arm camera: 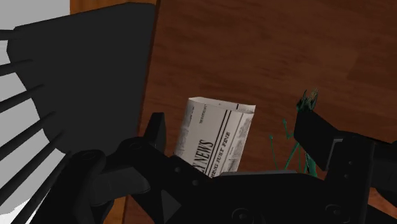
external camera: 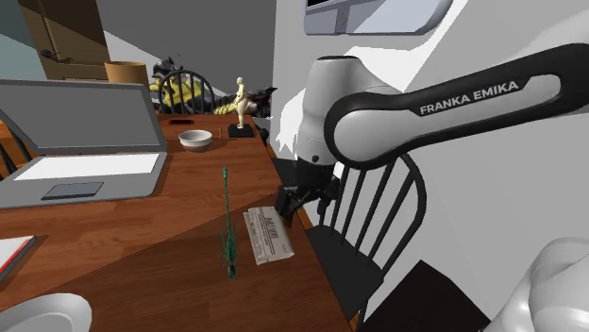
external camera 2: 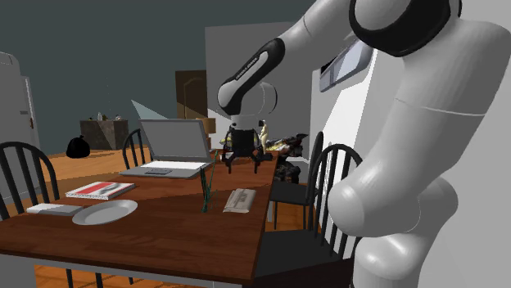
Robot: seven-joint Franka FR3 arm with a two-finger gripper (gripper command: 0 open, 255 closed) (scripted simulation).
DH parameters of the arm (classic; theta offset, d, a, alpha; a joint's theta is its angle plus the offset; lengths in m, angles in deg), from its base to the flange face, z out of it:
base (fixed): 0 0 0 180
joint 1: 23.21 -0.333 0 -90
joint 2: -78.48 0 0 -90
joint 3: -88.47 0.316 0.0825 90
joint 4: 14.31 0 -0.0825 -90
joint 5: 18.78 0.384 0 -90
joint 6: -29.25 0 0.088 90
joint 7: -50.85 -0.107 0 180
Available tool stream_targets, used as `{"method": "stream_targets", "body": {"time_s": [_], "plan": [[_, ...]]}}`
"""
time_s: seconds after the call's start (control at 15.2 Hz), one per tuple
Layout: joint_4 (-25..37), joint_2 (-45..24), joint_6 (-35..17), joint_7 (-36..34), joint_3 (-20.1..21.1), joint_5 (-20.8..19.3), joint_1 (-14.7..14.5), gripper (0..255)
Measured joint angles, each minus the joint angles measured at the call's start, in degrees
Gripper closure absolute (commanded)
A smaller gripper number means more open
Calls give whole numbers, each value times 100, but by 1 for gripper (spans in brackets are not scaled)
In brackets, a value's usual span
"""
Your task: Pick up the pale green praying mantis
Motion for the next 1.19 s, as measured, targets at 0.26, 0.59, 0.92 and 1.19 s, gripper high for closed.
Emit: {"method": "stream_targets", "body": {"time_s": [0.26,0.59,0.92,1.19], "plan": [[541,-831,-468,-888,387,-543,115,0],[1428,-1988,-782,-2168,678,-1596,88,0],[2443,-3122,-824,-3336,592,-2692,-276,0],[2658,-3490,-930,-3657,497,-3016,-438,0]]}}
